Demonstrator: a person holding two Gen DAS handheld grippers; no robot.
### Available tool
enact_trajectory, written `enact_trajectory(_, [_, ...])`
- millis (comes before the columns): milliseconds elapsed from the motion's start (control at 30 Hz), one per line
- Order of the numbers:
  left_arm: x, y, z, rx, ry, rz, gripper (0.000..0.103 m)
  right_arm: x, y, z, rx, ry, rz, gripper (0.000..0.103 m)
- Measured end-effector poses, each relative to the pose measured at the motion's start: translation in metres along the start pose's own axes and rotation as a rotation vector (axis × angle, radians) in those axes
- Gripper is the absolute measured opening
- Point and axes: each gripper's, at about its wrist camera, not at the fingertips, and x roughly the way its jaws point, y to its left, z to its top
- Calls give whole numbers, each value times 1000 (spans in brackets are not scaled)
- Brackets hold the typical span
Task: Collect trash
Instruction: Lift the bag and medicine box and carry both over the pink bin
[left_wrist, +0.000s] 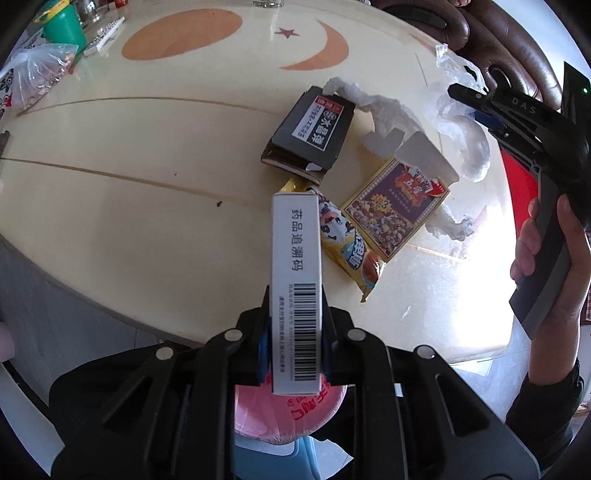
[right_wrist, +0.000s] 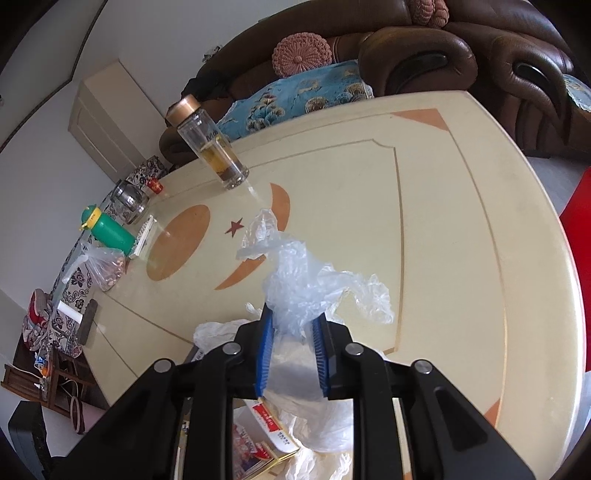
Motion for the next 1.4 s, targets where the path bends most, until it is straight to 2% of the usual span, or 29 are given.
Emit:
enact_trajectory(400, [-52,-2,-13,54,-106,-31,21,-62,24,-3,-26,-69,-9,20])
enact_trajectory(700, [-93,-6,-39,101,-193,-51,21,-124,61,-26,-81,-131,1,20])
enact_trajectory(1067, [-135,0,-81,164,-287,-43,21,-197,102,-88,-145,-172,52,20])
enact_trajectory(1400, [-148,7,-119,222,-313,-38,21,-227,137,-159,-202,-144,103,21])
